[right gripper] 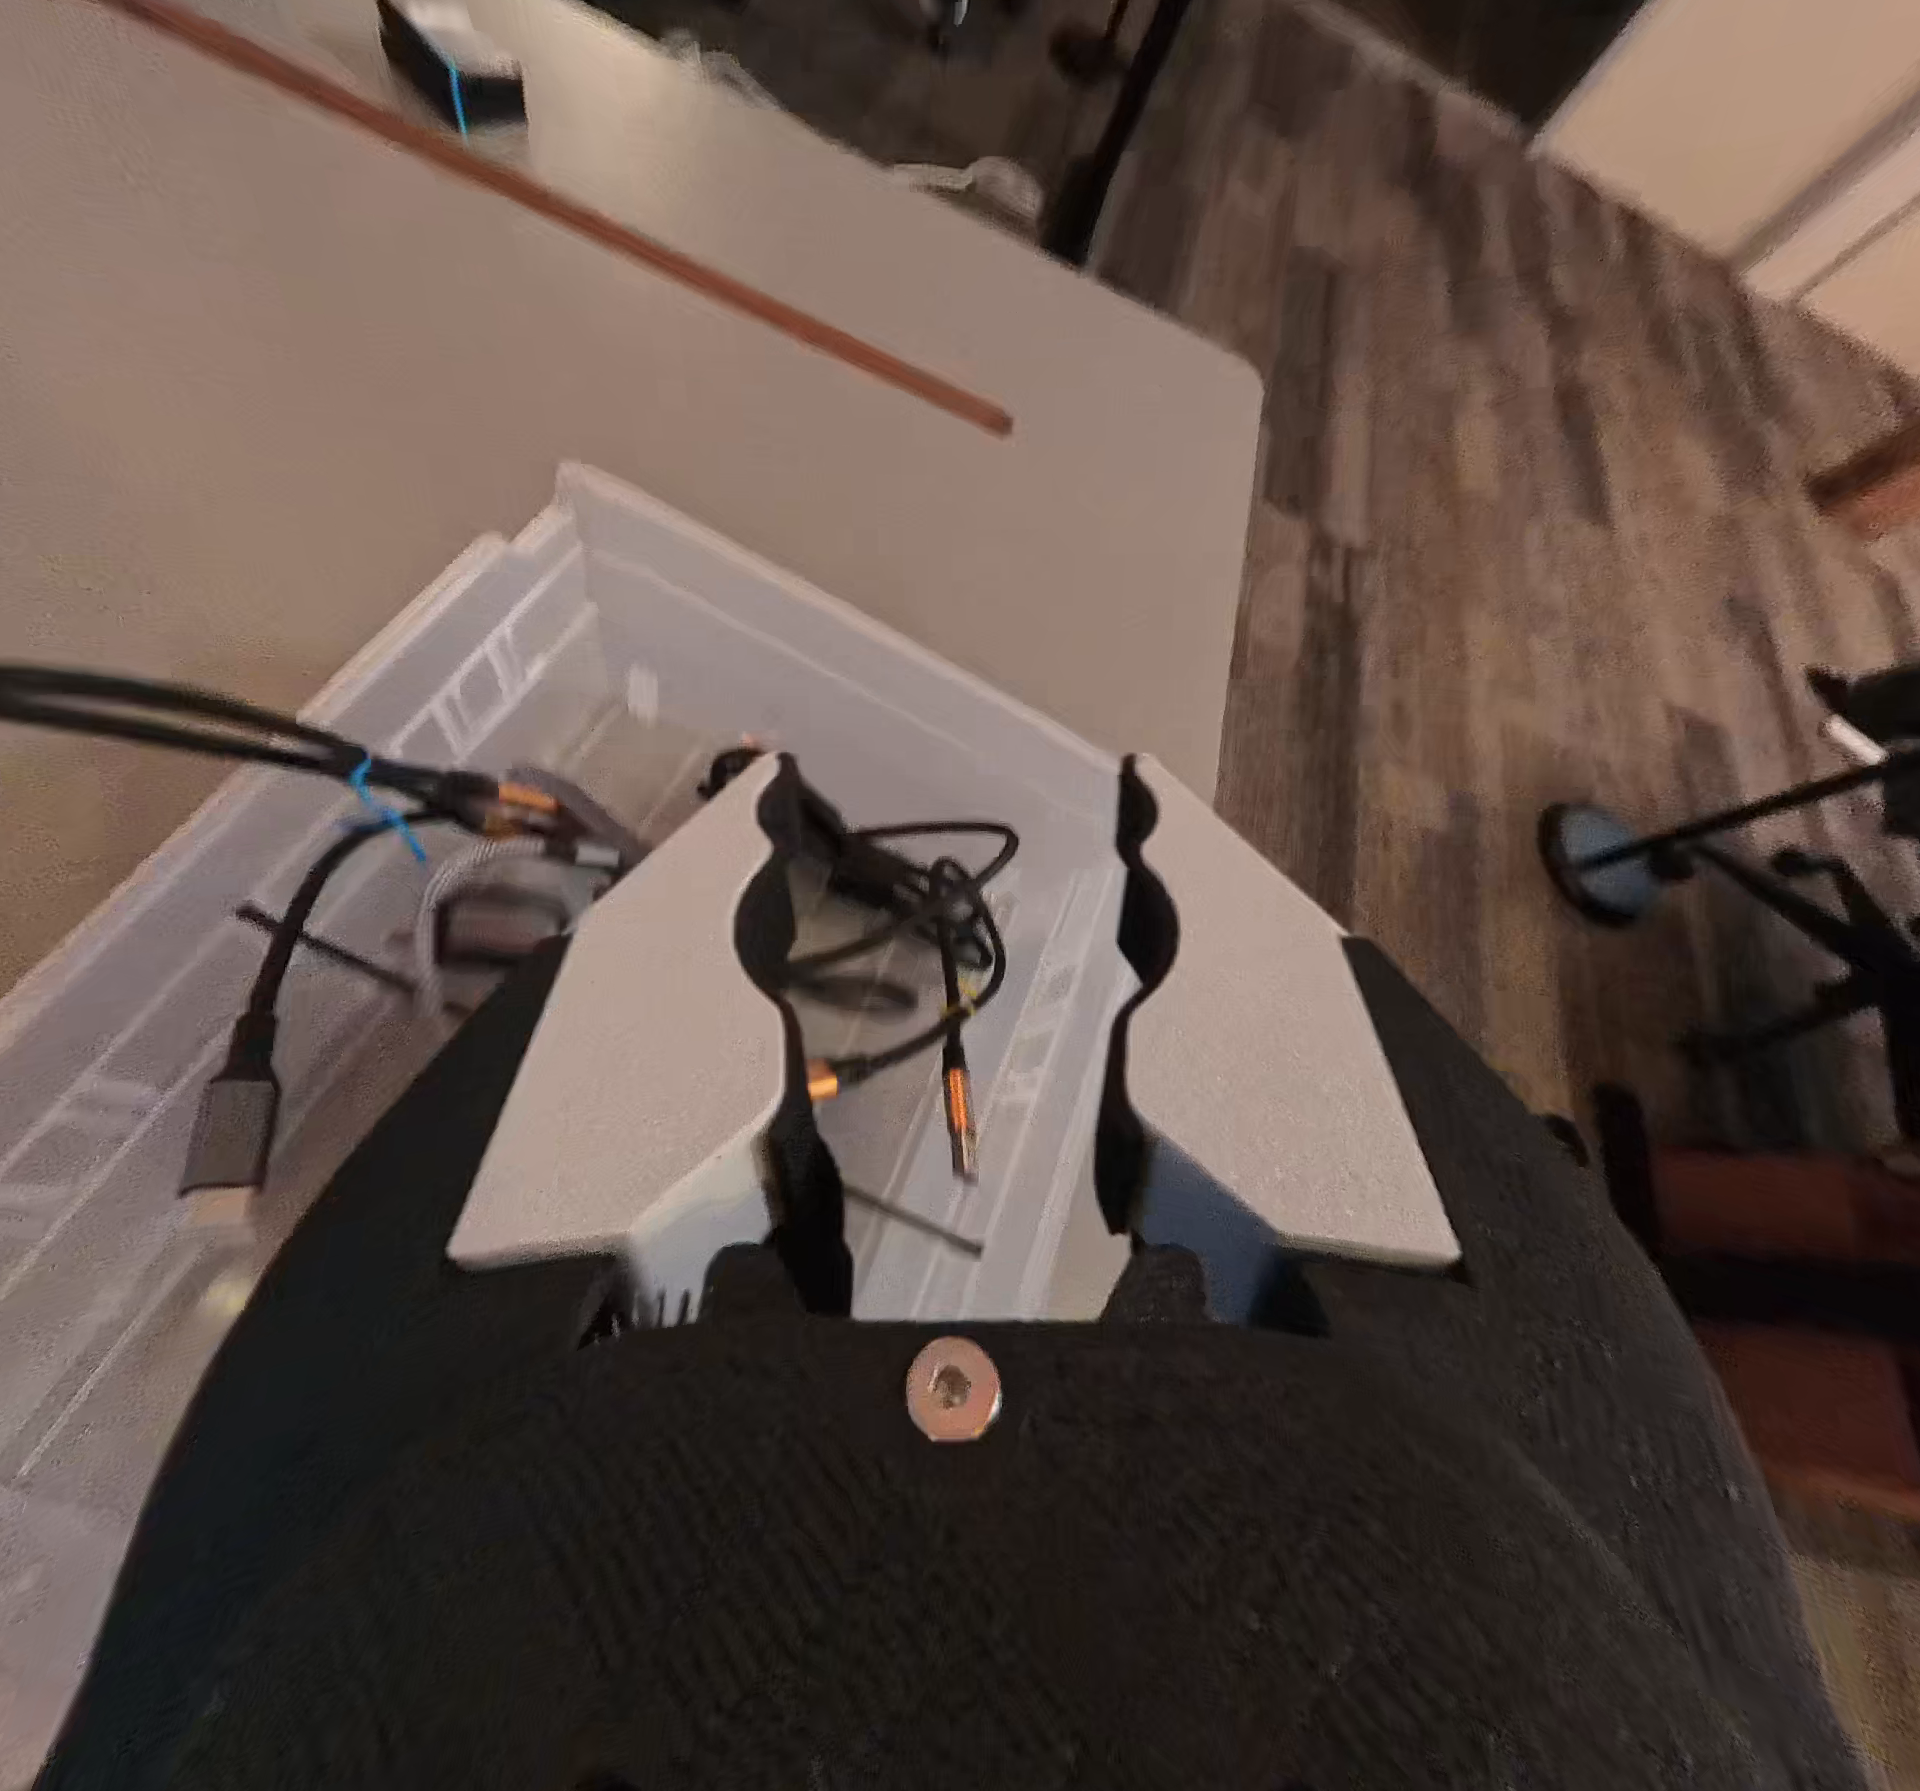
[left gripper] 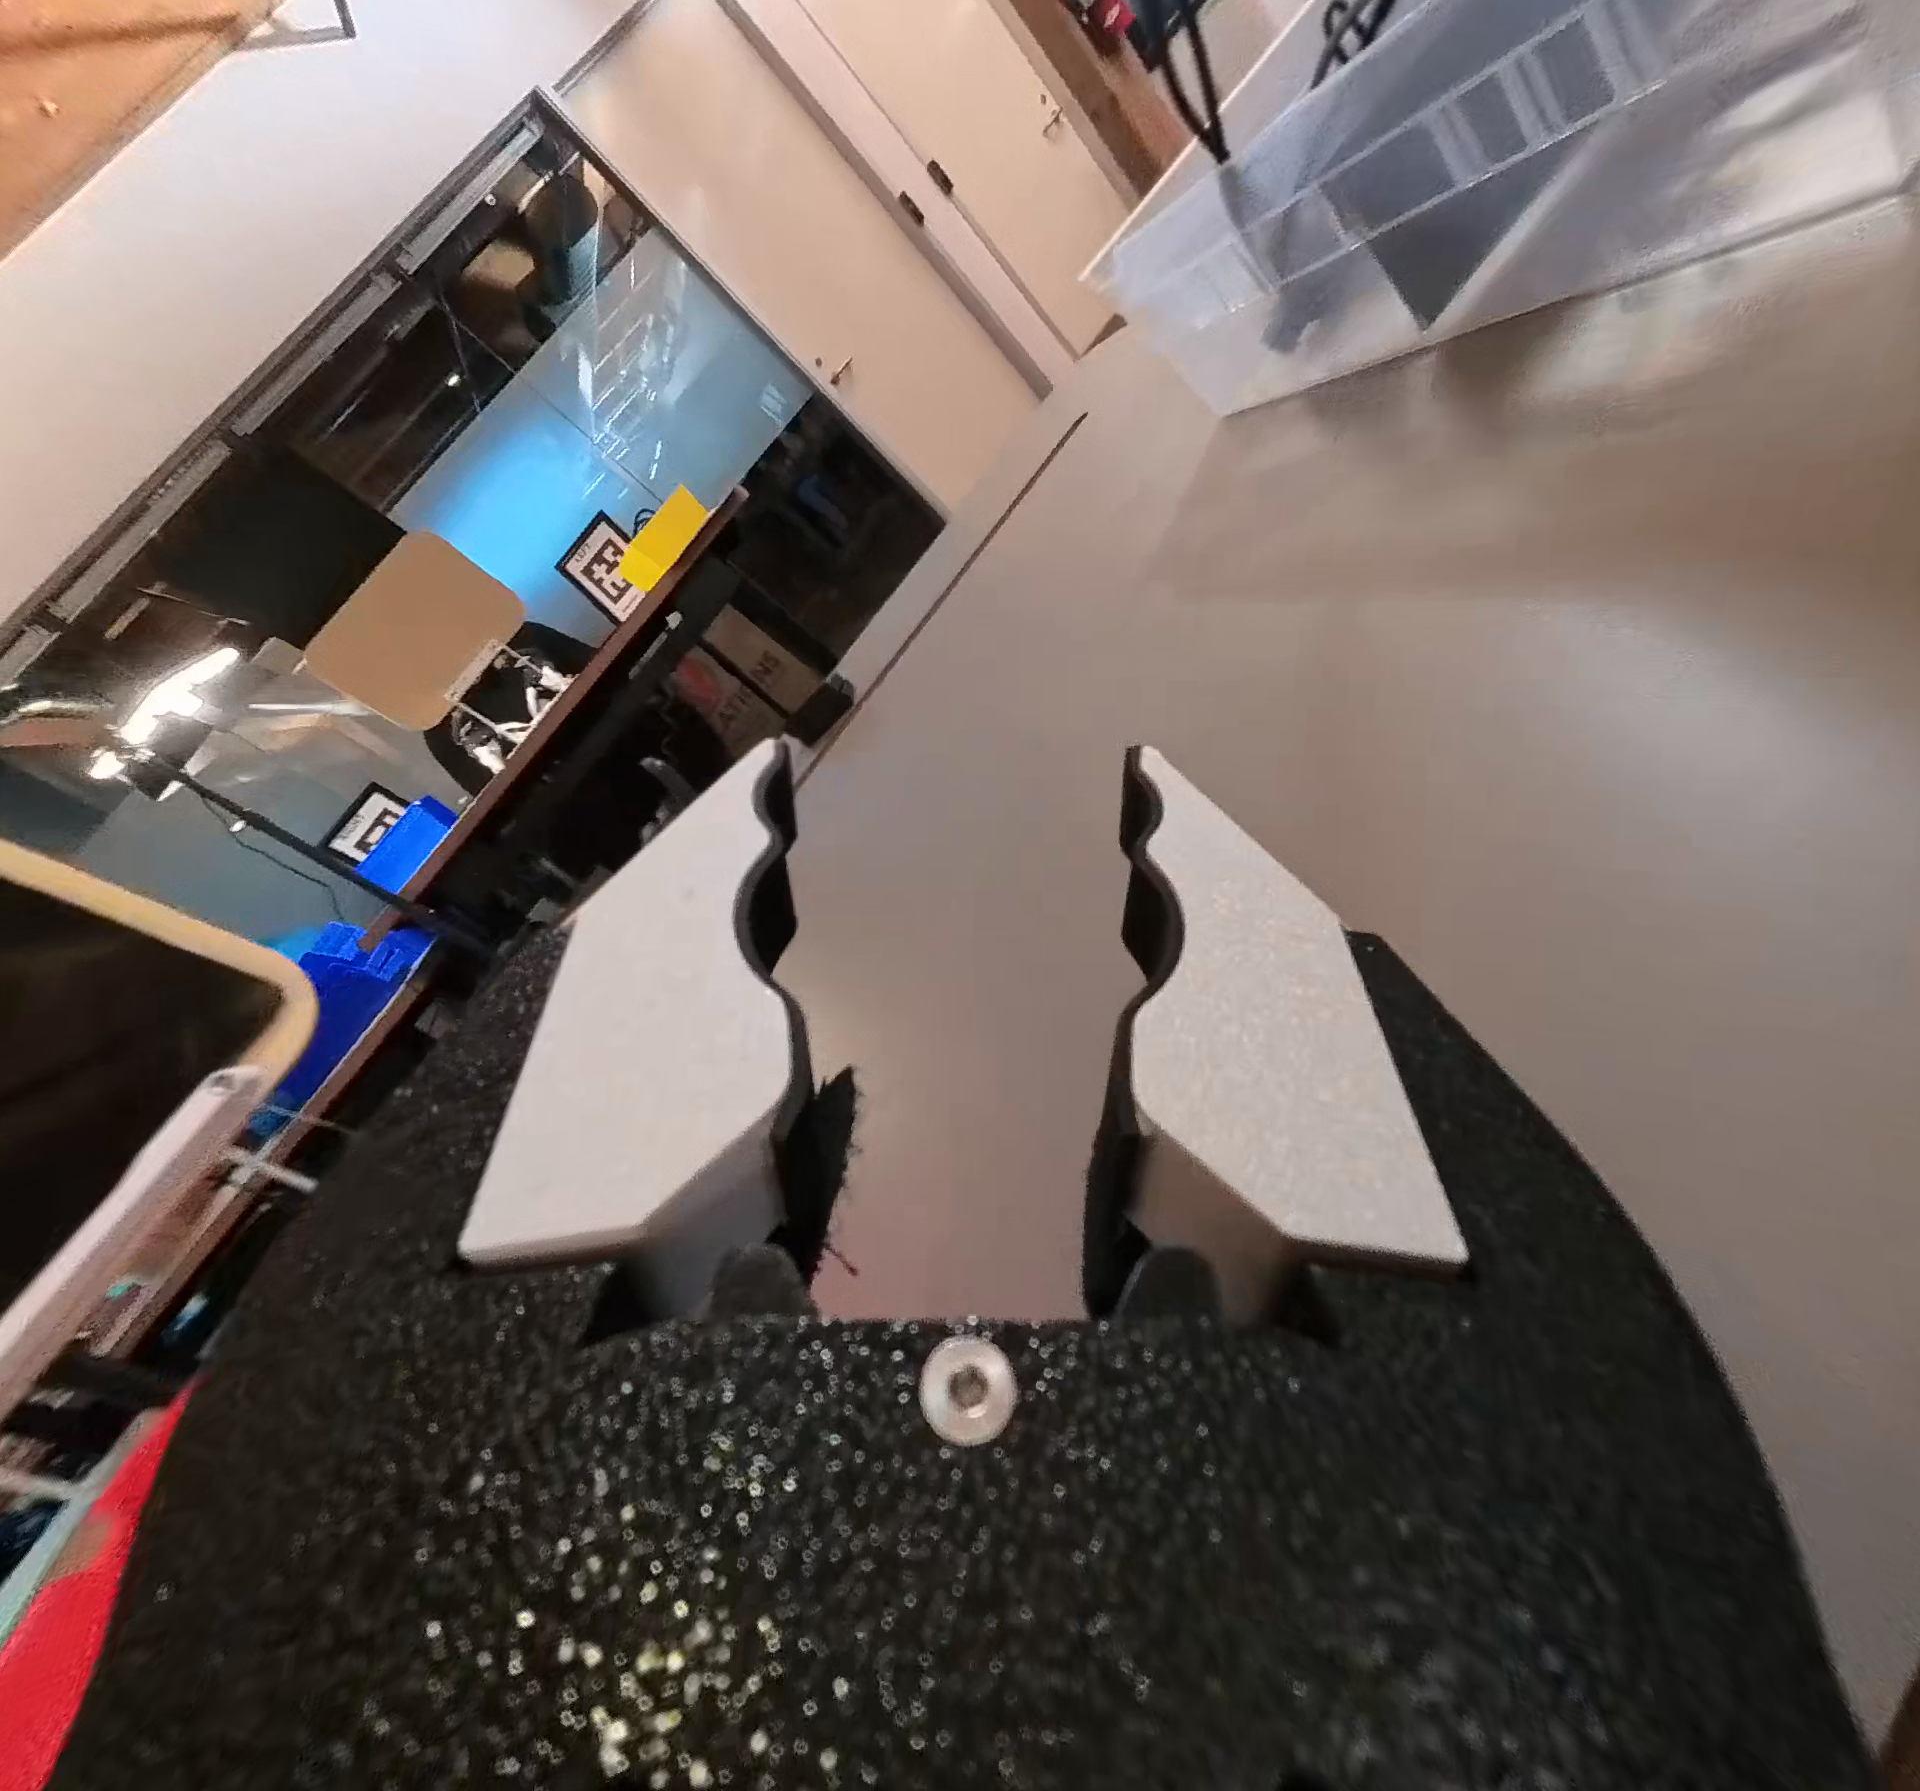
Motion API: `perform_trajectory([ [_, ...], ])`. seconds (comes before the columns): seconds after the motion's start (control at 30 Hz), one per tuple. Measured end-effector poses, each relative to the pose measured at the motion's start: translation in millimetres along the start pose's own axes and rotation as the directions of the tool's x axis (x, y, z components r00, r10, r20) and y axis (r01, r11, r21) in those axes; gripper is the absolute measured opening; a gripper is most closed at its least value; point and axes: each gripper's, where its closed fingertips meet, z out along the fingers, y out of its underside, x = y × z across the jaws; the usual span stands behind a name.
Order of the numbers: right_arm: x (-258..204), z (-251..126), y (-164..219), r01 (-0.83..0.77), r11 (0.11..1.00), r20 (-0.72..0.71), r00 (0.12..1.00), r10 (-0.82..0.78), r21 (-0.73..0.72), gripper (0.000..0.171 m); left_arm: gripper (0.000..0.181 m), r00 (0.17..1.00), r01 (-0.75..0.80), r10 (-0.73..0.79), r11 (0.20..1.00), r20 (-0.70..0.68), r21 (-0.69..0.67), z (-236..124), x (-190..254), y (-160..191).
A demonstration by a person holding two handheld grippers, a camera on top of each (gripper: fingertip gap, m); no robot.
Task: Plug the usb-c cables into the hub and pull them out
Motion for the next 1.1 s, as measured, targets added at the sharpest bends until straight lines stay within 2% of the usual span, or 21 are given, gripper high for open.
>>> perform_trajectory([
  [0.13, -5, -20, 42, 0.052, 0.983, 0.033, 0.998, -0.047, -0.175, 0.08, 0.072, 0.995, -0.01, 0.017, 0.997, 0.095, -0.076, -15, -31, -10],
  [0.2, -9, -34, 74, 0.014, 0.967, 0.064, 0.998, 0.002, -0.254, 0.089, 0.08, 0.985, 0.058, -0.026, 0.981, 0.172, -0.183, -22, -60, 0],
  [0.27, -9, -44, 106, -0.034, 0.948, 0.056, 0.997, 0.055, -0.318, 0.088, 0.096, 0.972, 0.148, -0.07, 0.924, 0.226, -0.351, -30, -86, 27],
  [0.33, -15, -53, 137, -0.083, 0.917, 0.065, 0.991, 0.117, -0.389, 0.087, 0.11, 0.955, 0.252, -0.127, 0.826, 0.268, -0.504, -42, -104, 60],
  [0.37, -20, -57, 149, -0.102, 0.902, 0.078, 0.986, 0.148, -0.42, 0.082, 0.11, 0.948, 0.297, -0.168, 0.771, 0.271, -0.563, -48, -106, 76],
  [0.4, -25, -60, 159, -0.107, 0.889, 0.1, 0.981, 0.168, -0.445, 0.074, 0.108, 0.938, 0.339, -0.21, 0.717, 0.276, -0.609, -55, -107, 90],
  [0.47, -30, -65, 172, -0.075, 0.863, 0.132, 0.978, 0.162, -0.5, 0.058, 0.09, 0.928, 0.372, -0.267, 0.636, 0.26, -0.676, -66, -101, 111],
  [0.5, -28, -66, 174, -0.062, 0.859, 0.125, 0.982, 0.145, -0.508, 0.038, 0.087, 0.928, 0.372, -0.264, 0.608, 0.263, -0.701, -71, -101, 120],
  [0.53, -26, -64, 175, -0.057, 0.863, 0.114, 0.985, 0.132, -0.502, 0.026, 0.084, 0.933, 0.358, -0.255, 0.576, 0.254, -0.735, -77, -99, 129],
  [0.6, -24, -60, 174, -0.07, 0.867, 0.106, 0.985, 0.14, -0.494, 0.023, 0.065, 0.942, 0.324, -0.25, 0.514, 0.223, -0.794, -86, -94, 145],
  [0.7, -22, -56, 171, -0.102, 0.869, 0.097, 0.981, 0.169, -0.485, 0.016, 0.035, 0.947, 0.29, -0.267, 0.484, 0.176, -0.826, -90, -85, 158],
  [0.8, -21, -48, 166, -0.125, 0.874, 0.071, 0.981, 0.178, -0.47, 0.006, 0.011, 0.927, 0.358, -0.273, 0.445, 0.256, -0.821, -97, -95, 165],
  [0.93, -38, -34, 150, -0.116, 0.893, 0.119, 0.975, 0.185, -0.435, 0.005, 0.008, 0.914, 0.39, -0.313, 0.499, 0.258, -0.774, -101, -106, 155],
  [1.1, -80, -17, 122, -0.063, 0.913, 0.191, 0.97, 0.151, -0.403, 0.005, 0.009, 0.906, 0.423, -0.29, 0.607, 0.308, -0.673, -112, -143, 113],
])
